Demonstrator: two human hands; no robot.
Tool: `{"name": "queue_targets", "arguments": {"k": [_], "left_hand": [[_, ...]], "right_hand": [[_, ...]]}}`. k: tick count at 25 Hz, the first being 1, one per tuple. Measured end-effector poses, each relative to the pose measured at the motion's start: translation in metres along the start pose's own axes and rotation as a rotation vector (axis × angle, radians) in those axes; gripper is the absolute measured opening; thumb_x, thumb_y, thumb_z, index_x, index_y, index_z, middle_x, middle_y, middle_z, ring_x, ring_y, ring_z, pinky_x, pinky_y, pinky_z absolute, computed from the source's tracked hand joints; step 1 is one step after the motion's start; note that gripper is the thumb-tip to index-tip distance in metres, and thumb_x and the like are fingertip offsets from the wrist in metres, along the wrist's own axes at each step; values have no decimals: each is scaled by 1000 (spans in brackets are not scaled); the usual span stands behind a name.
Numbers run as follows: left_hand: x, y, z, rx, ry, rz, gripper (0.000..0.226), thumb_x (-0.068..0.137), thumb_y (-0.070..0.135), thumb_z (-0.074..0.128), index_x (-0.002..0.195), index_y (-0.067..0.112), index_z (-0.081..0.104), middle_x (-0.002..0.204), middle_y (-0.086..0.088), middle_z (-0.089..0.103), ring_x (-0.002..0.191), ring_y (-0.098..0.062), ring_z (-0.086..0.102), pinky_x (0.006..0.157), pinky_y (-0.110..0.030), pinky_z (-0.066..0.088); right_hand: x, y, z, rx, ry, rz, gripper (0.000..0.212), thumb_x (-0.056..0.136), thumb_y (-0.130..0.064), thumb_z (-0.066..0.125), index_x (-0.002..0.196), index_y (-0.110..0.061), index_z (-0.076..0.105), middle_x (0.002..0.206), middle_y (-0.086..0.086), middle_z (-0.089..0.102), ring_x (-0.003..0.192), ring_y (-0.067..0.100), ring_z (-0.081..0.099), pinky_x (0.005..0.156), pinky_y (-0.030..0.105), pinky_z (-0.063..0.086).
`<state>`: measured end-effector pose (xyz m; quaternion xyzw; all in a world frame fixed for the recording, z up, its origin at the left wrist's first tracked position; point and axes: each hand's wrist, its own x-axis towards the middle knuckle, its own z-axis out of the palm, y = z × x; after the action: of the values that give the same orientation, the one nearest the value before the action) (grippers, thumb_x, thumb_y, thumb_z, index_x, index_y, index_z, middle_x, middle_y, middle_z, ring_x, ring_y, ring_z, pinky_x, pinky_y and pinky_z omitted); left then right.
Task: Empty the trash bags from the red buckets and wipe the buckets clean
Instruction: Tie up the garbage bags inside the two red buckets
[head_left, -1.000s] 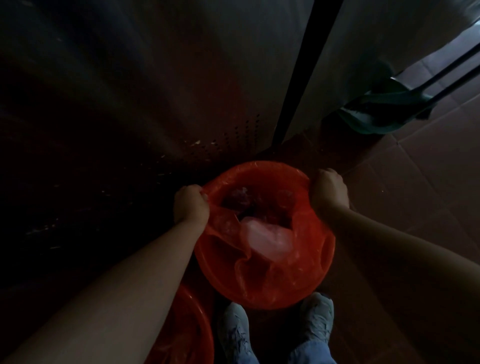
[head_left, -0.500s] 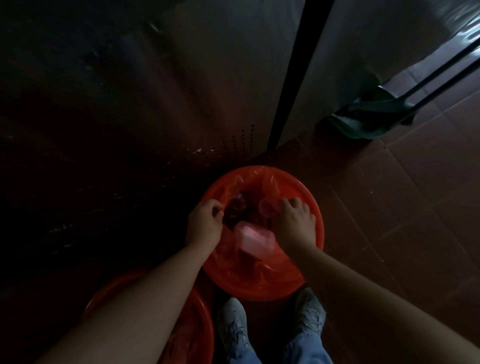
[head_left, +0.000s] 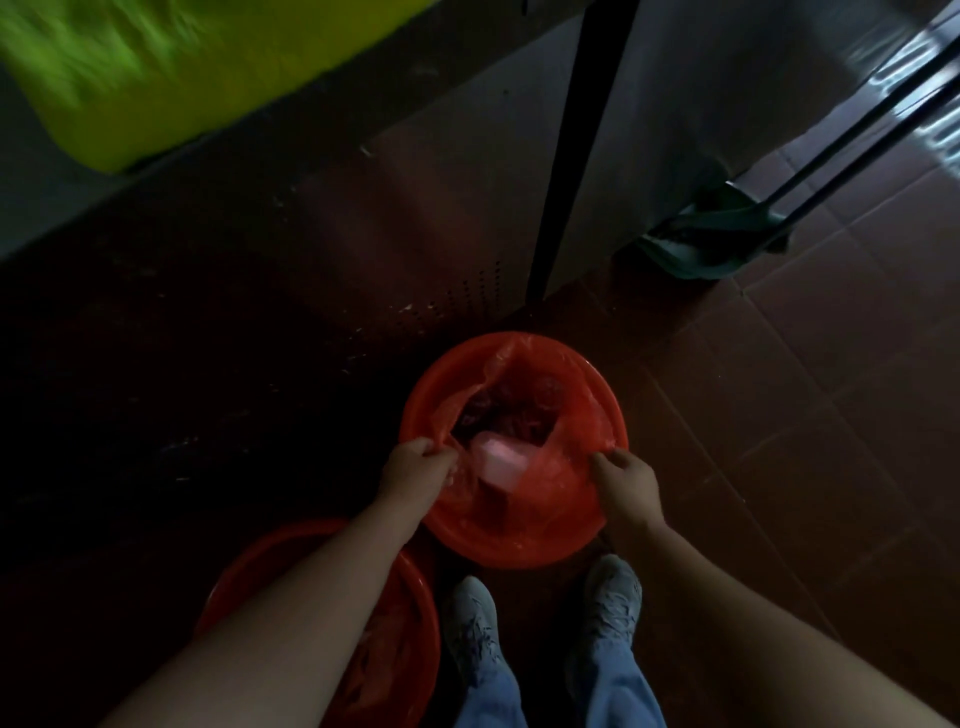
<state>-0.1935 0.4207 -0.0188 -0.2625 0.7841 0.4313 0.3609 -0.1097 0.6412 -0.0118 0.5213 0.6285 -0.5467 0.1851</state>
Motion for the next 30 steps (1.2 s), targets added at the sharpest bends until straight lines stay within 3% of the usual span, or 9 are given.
{"name": "queue_targets", "arguments": {"k": [2,5,9,13,16,20,24,26,30], "left_hand": [[-19,13,4,-113,-89,35,15,88,7,60,74,8,64,68,-6,66,70,-20,61,71,-31,48],[-39,29,11,-138,-175,98,17,86,2,58,80,11,71,82,-8,71,78,-15,64,75,-28,49],[-57,41,13,-162,-249,147,34,92,-6,50,86,15,76,94,-7,76,87,-19,71,78,-24,55],[-67,44,11,-259,-346,105,24,95,-5,57,103,10,74,102,-16,74,84,-18,72,73,-23,59],[-68,38,8,-237,-437,56,25,94,7,66,118,1,69,107,-20,73,89,-22,71,75,-22,59],[-65,34,6,-186,-514,40,30,93,19,70,113,-3,70,86,-8,70,77,-11,65,72,-21,53],[-63,34,9,-121,-435,73,9,91,15,73,92,6,71,73,-1,65,64,-6,62,67,-22,51],[-62,35,8,-16,-321,117,12,88,14,75,83,6,68,73,-6,66,66,-11,62,66,-26,52],[-54,38,1,402,-8,246,19,84,24,77,73,13,66,76,0,69,69,-12,64,60,-22,47]], "right_hand": [[-11,-14,0,59,-83,-30,17,96,-19,59,96,-6,70,89,21,72,72,28,70,72,42,60],[-30,-36,1,52,-252,-102,13,97,-13,59,93,-6,69,76,8,71,62,17,67,56,26,54],[-51,-46,-2,-176,-438,-357,26,96,1,57,103,-19,72,99,-7,71,84,9,70,63,14,51],[-51,-43,-1,-427,-464,-557,52,95,5,54,135,-27,61,126,-13,60,95,0,65,71,12,52],[-48,-40,3,-497,-473,-586,64,94,2,59,148,-30,47,127,-14,53,88,0,65,69,12,52],[-40,-37,9,-554,-562,-636,59,92,0,62,143,-28,52,123,-9,59,85,10,70,73,30,61],[-34,-43,10,-714,-520,-754,20,91,-14,69,109,-20,65,104,-8,62,90,10,61,79,34,55],[-32,-44,10,-787,-453,-774,8,95,-22,66,103,-23,64,98,-10,58,87,8,58,77,31,52],[-30,-42,3,-882,-232,-747,18,100,-37,56,106,-24,67,98,-15,50,78,4,53,59,21,41]]}}
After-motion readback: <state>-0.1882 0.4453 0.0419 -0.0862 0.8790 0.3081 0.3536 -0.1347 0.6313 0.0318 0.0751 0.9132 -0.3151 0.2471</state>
